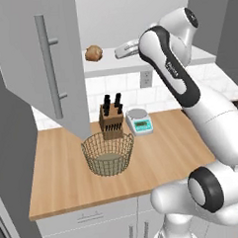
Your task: Open the cabinet, pick up the bread from the cabinet and place it in the basket. Then move the basket to the dining counter.
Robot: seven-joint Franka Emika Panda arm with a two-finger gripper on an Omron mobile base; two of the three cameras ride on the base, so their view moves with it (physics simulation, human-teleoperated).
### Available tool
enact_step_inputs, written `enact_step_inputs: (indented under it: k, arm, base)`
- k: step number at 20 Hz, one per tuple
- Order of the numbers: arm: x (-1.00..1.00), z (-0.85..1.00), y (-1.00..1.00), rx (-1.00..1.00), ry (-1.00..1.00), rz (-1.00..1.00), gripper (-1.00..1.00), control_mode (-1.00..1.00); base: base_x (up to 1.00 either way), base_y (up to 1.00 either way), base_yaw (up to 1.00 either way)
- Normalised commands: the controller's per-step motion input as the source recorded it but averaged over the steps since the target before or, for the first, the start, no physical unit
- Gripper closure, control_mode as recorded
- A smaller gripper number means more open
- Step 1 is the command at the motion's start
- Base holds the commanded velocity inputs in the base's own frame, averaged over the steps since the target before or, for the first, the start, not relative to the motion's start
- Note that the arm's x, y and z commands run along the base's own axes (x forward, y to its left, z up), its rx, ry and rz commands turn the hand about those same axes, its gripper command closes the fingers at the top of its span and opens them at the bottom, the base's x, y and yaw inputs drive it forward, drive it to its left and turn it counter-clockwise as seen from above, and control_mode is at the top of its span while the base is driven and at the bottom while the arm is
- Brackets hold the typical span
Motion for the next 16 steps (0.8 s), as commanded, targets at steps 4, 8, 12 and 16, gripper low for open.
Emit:
enact_step_inputs:
  k: [4, 8, 12, 16]
  arm:
    - [0.38, 0.0, 0.18, 0.0, 0.01, 0.0, -1.0, -1.0]
    - [0.47, -0.02, 0.18, 0.0, 0.0, 0.0, -1.0, -1.0]
    - [0.44, -0.05, 0.12, 0.0, 0.0, 0.0, -1.0, -1.0]
    - [0.33, -0.08, 0.03, 0.0, 0.0, 0.0, -1.0, -1.0]
  base:
    - [0.0, 0.0, 0.0]
    - [0.0, 0.0, 0.0]
    - [0.0, 0.0, 0.0]
    - [0.0, 0.0, 0.0]
